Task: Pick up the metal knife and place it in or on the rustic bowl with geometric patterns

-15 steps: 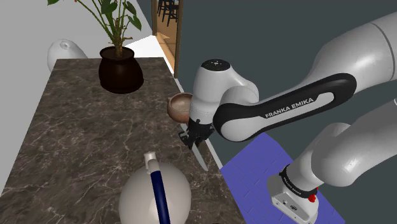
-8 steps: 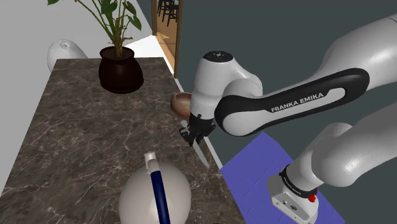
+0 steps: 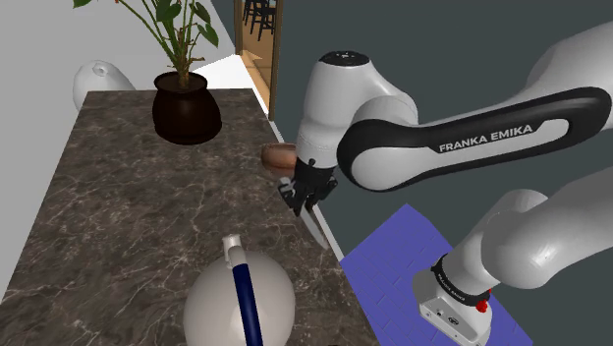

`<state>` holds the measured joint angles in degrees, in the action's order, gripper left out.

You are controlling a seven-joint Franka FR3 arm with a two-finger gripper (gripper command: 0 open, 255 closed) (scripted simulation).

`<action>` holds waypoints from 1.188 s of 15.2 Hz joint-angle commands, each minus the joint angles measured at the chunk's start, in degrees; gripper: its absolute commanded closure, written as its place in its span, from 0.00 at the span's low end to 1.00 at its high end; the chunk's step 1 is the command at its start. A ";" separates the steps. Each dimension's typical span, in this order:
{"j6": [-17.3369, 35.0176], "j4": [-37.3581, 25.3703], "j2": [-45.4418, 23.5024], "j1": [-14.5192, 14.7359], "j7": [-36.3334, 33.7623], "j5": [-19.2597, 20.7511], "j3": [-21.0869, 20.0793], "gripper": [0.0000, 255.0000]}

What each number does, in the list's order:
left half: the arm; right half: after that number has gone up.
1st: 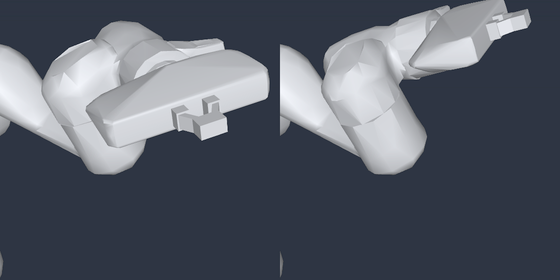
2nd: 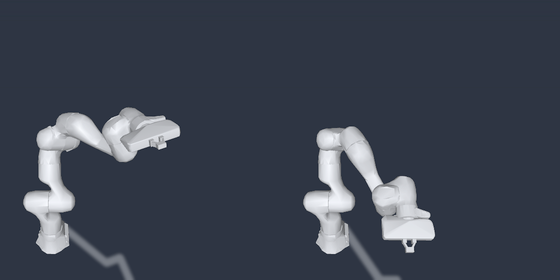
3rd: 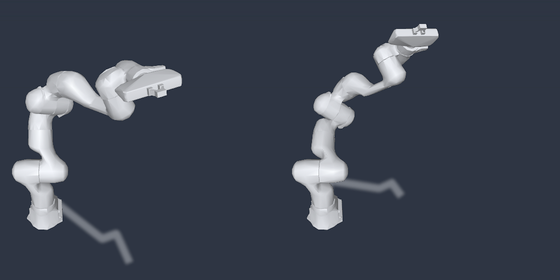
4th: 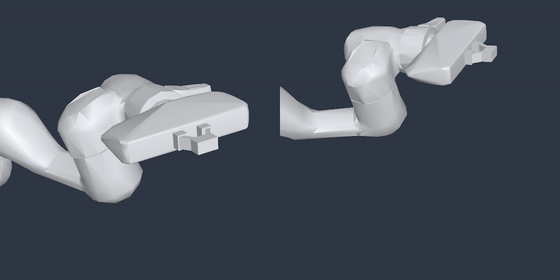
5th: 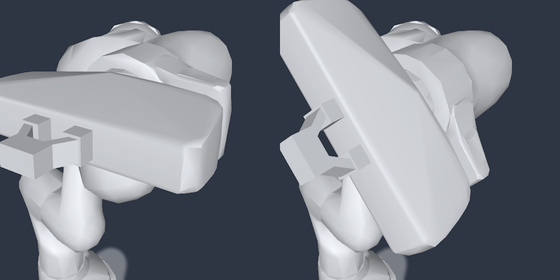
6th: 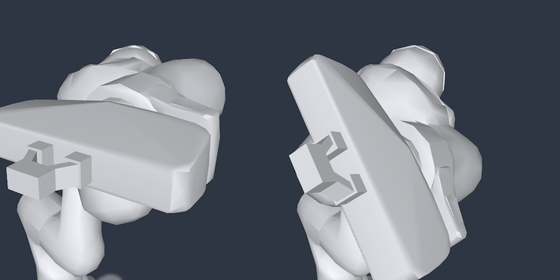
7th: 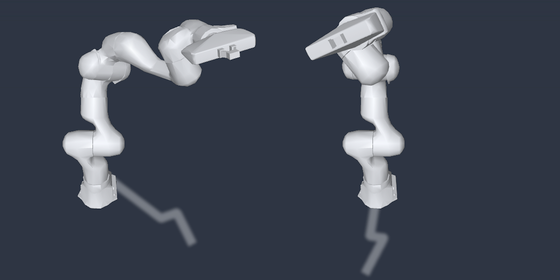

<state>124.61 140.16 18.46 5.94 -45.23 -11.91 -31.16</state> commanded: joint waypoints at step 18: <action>-15.62 -10.72 5.08 -0.01 0.82 0.00 3.04 1.00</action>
<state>109.80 129.89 23.20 5.92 -44.52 -11.88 -28.34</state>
